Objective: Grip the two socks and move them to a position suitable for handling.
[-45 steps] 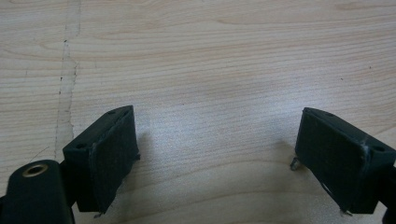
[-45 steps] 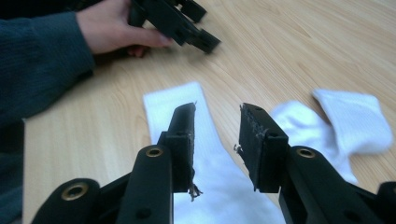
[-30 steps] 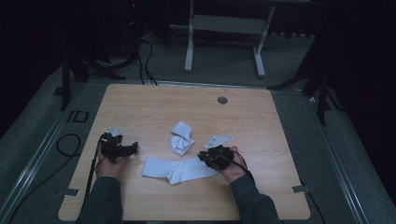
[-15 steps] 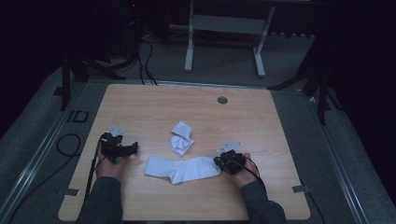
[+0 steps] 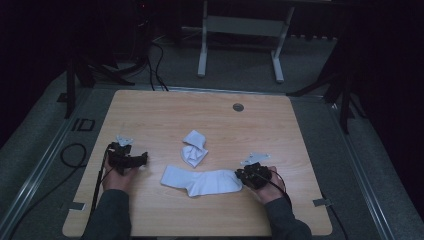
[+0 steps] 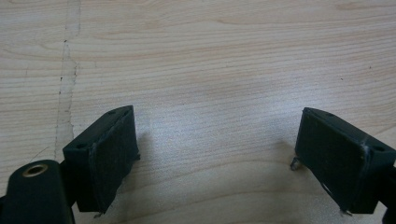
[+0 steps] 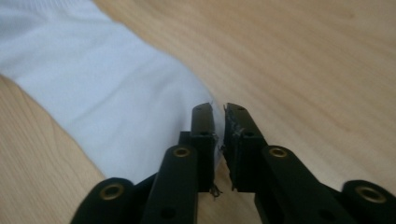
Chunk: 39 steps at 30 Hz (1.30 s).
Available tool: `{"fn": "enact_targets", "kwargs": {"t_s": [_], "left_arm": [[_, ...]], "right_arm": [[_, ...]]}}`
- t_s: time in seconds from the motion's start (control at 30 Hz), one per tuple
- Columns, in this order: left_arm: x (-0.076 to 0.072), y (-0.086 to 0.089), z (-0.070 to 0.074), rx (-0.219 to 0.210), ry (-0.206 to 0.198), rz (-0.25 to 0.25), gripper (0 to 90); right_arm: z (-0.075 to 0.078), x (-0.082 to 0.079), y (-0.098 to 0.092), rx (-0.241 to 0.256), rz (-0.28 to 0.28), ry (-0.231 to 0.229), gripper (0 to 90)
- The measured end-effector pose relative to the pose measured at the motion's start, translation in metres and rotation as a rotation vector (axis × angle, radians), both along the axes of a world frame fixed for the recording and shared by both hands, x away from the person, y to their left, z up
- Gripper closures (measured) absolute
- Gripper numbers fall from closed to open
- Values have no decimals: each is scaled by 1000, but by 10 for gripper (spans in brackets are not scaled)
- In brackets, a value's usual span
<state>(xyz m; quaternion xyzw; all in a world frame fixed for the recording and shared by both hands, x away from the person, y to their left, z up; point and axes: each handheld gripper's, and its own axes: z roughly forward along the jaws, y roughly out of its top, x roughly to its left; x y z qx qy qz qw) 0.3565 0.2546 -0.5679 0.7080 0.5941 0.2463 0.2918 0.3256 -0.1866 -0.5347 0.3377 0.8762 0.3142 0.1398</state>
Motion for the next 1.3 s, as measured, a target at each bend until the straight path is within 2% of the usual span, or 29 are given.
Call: {"fn": "enact_targets", "kwargs": {"t_s": [0.27, 0.5, 0.77, 0.97, 1.07, 1.2, 1.3], "left_arm": [[0, 0, 0, -2, -1, 1, 130], [0, 0, 0, -2, 0, 1, 130], [0, 0, 0, -2, 2, 0, 130], [0, 0, 0, -2, 1, 1, 130], [0, 0, 0, -2, 2, 1, 130], [0, -1, 0, -6, -2, 4, 130], [0, 0, 0, -3, 0, 1, 130]], "right_arm": [[17, 12, 17, 6, 16, -37, 737], [22, 25, 39, -1, 43, -42, 713], [29, 41, 65, 17, 70, -23, 710], [32, 50, 86, 32, 87, -8, 673], [32, 57, 96, 43, 77, 9, 659], [31, 66, 104, 83, 57, 35, 646], [30, 71, 108, 75, 38, 41, 646]]}}
